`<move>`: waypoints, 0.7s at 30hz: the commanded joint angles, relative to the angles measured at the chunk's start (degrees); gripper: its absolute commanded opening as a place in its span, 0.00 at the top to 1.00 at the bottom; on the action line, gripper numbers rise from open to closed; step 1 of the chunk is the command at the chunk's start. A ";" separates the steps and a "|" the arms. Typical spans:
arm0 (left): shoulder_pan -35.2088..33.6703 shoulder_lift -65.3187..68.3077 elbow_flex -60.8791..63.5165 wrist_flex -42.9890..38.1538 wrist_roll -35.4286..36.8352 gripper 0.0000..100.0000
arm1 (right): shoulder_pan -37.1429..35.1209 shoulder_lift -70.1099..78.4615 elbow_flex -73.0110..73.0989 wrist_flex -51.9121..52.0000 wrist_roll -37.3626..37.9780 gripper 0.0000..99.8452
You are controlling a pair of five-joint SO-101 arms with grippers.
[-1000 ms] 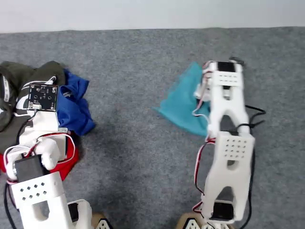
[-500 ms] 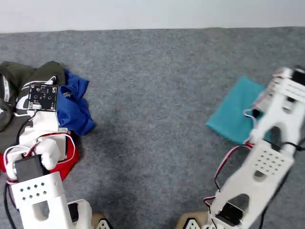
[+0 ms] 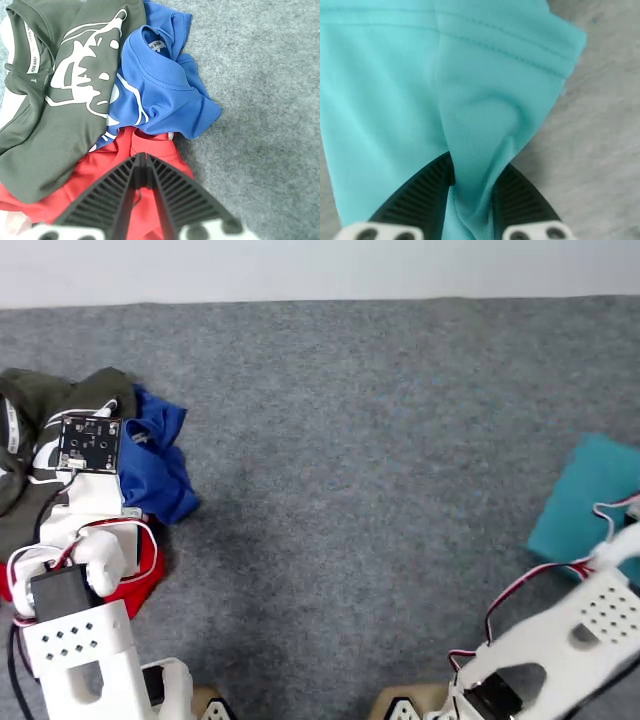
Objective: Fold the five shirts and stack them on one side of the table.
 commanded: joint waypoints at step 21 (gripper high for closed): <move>2.73 -0.97 -0.66 2.29 0.00 1.00 | 9.01 1.54 -0.44 -13.14 13.71 0.99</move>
